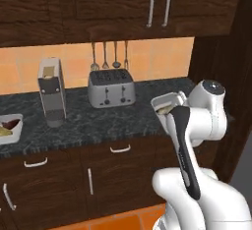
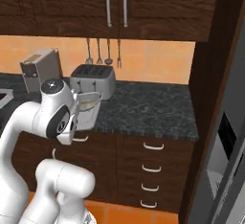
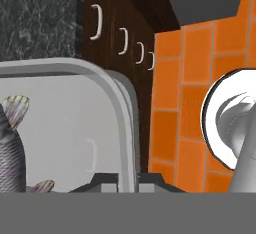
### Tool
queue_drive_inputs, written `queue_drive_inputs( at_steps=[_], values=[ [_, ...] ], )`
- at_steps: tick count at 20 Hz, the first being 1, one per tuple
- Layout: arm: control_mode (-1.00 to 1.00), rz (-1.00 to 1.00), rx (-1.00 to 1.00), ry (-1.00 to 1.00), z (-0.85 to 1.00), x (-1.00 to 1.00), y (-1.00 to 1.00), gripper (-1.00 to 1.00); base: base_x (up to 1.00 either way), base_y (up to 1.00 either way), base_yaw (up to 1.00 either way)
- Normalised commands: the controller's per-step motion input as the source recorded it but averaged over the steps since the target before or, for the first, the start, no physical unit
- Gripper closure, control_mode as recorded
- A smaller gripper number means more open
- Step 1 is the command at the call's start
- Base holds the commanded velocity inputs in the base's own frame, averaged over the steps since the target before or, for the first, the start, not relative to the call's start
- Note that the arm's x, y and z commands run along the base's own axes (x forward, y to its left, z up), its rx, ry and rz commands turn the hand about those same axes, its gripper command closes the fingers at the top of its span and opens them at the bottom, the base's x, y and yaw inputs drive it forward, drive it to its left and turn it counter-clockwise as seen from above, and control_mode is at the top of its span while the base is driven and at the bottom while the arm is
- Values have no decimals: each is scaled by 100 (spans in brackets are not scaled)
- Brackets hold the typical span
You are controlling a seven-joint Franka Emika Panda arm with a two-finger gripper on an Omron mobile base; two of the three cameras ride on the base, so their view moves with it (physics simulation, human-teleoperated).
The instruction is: Take the meat container that has the fish and place it on the second highest rack of the freezer. Then take the vegetable container that has the potatos and place it on the highest rack of the freezer.
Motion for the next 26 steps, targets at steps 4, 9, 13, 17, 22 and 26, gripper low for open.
queue_drive_inputs(
  at_steps=[4,9,13,17,22,26],
  values=[
    [100,0,0,0,0,0,0,100,-82,11,-36],
    [100,0,0,0,0,0,0,100,-59,38,-51],
    [100,0,0,0,0,0,0,100,-40,58,-66],
    [100,0,0,0,0,0,0,100,-40,31,-71],
    [100,0,0,0,0,0,0,100,-1,-4,-67],
    [100,0,0,0,0,0,0,100,-17,-15,-58]
  ],
)
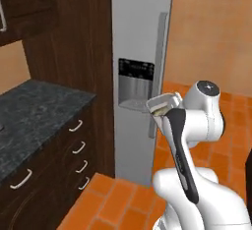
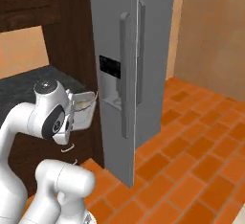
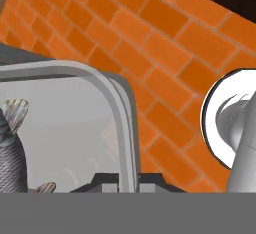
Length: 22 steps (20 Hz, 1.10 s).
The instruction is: Take the meat container that has the fish and place it on the second highest rack of the freezer. Then take the vegetable container that has the potatos and place it on the highest rack of the freezer.
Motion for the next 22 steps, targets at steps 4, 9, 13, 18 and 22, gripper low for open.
queue_drive_inputs(
  at_steps=[4,9,13,18,22],
  values=[
    [100,0,0,0,0,0,0,100,-12,-30,-53],
    [100,0,0,0,0,0,0,100,15,-59,-41],
    [100,0,0,0,0,0,0,100,62,-65,-30],
    [100,0,0,0,0,0,0,100,100,-54,-5],
    [100,0,0,0,0,0,0,100,100,-21,0]
  ],
)
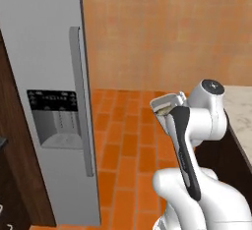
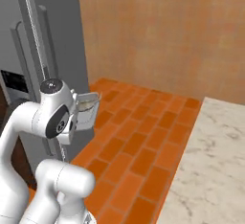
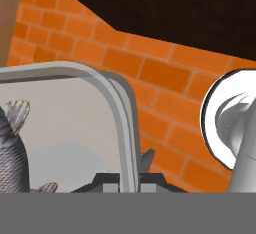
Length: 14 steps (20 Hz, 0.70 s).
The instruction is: Take the meat container that has the fish and place it on the second highest rack of the freezer. Then take the vegetable container that has the potatos and place it on the highest rack of the freezer.
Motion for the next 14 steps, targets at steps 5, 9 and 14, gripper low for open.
queue_drive_inputs(
  at_steps=[5,9,14],
  values=[
    [100,0,0,0,0,0,0,100,100,-7,0],
    [100,0,0,0,0,0,0,100,100,0,0],
    [100,0,0,0,0,0,0,100,97,-9,24]
  ],
)
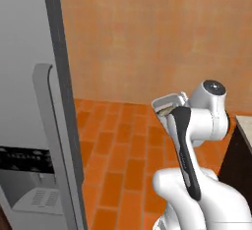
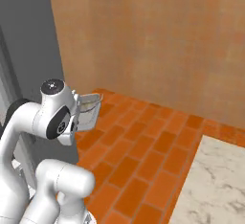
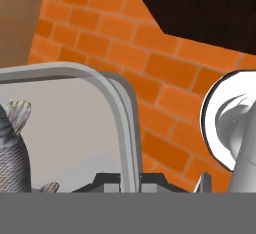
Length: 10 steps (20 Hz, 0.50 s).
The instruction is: Take the meat container that has the fish and place it on the second highest rack of the freezer. Then take the vegetable container that has the potatos and place it on the highest rack of the freezer.
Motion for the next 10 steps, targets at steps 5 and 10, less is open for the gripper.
queue_drive_inputs(
  at_steps=[5,10],
  values=[
    [100,0,0,0,0,0,0,100,86,-36,58],
    [100,0,0,0,0,0,0,100,83,-55,67]
  ],
)
